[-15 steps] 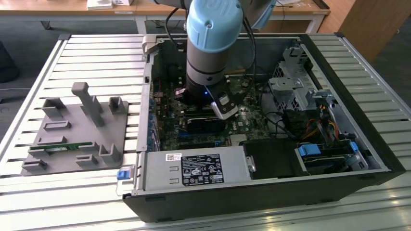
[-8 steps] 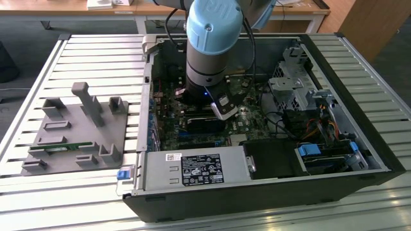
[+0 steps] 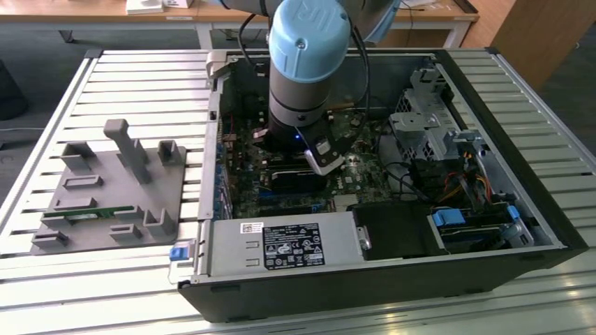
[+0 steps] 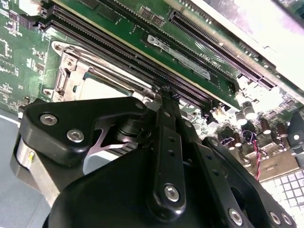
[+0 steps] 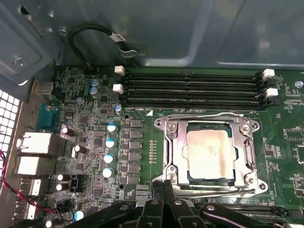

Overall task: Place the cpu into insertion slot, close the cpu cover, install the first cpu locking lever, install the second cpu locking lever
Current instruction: 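Install the second cpu locking lever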

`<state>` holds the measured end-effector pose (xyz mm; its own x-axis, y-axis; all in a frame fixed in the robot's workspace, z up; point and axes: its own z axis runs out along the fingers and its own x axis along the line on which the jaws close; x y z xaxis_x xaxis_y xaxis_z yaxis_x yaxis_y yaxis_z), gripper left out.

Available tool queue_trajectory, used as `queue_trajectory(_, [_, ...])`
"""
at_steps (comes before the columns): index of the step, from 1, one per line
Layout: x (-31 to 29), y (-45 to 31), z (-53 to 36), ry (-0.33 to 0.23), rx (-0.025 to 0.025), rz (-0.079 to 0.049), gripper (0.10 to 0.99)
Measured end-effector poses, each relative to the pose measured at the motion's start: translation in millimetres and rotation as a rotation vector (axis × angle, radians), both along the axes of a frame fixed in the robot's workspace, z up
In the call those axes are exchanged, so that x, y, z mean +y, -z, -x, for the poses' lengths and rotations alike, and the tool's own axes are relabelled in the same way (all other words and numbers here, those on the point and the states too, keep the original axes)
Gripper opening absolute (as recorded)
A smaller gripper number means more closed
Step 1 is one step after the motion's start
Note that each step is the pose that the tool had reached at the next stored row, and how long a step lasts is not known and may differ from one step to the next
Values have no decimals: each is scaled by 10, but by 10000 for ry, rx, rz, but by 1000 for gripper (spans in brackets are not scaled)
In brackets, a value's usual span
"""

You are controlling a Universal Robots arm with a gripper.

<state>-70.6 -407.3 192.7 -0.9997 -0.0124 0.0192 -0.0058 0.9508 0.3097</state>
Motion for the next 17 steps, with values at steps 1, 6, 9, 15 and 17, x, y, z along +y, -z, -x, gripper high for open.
queue_trajectory(1, [0, 0, 2, 0, 1, -20, 106])
queue_trajectory(6, [1, -2, 2, 1, -3, -46, 106])
queue_trajectory(9, [-4, -13, 3, 2, -1, -44, 106])
queue_trajectory(15, [-46, -14, 3, 2, -1, -61, 106])
queue_trajectory(17, [-48, -13, 2, 1, -1, -129, 106])
